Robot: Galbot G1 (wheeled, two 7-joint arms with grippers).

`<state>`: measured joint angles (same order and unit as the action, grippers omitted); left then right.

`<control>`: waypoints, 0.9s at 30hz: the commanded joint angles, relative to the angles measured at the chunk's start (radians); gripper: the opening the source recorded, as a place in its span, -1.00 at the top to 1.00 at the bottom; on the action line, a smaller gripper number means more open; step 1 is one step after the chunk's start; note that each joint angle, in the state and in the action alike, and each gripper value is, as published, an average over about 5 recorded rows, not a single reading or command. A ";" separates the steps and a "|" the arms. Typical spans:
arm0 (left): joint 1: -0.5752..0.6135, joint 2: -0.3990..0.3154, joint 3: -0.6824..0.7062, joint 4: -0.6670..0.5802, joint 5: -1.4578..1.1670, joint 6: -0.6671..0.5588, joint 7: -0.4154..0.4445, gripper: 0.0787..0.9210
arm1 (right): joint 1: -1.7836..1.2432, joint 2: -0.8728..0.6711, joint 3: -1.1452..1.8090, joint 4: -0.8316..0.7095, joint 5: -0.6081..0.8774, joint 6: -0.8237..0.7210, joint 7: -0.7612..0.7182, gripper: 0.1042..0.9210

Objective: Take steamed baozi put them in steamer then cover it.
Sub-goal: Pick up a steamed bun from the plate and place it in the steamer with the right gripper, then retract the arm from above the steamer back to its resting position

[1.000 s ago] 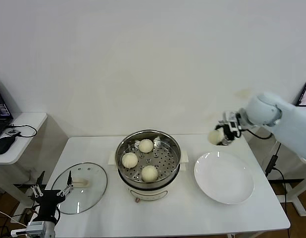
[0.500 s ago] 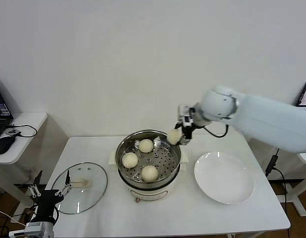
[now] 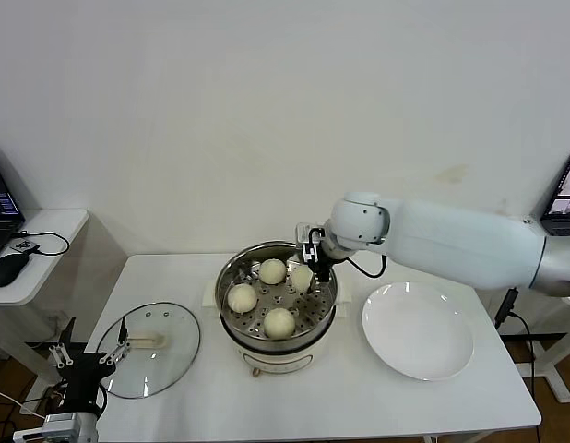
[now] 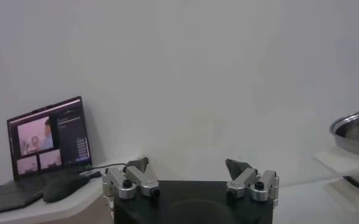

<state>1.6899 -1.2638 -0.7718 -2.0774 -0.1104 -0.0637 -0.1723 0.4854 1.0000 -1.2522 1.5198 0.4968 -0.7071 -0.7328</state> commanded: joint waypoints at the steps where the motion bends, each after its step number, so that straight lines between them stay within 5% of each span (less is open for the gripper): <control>1: -0.005 -0.001 0.002 0.007 0.001 0.000 0.000 -0.77 | -0.042 0.042 -0.018 -0.034 -0.023 -0.019 0.014 -0.34; 10: -0.006 -0.002 0.005 0.011 0.000 -0.003 0.000 -0.77 | -0.052 0.031 -0.008 -0.033 -0.054 -0.018 0.006 -0.38; 19: -0.009 0.010 0.001 0.008 -0.022 0.005 -0.004 -0.77 | 0.018 -0.086 0.077 0.112 0.016 -0.018 0.036 -0.75; 22: -0.010 0.009 0.005 0.003 -0.035 0.022 -0.017 -0.77 | -0.004 -0.168 0.137 0.187 0.064 -0.010 0.133 -0.76; 27: -0.017 0.007 0.013 -0.006 -0.044 0.093 -0.054 -0.77 | -0.196 -0.380 0.289 0.342 0.160 0.103 0.514 -0.76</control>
<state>1.6768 -1.2570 -0.7629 -2.0769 -0.1392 -0.0443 -0.1912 0.4529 0.8843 -1.1501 1.6433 0.5345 -0.7036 -0.6171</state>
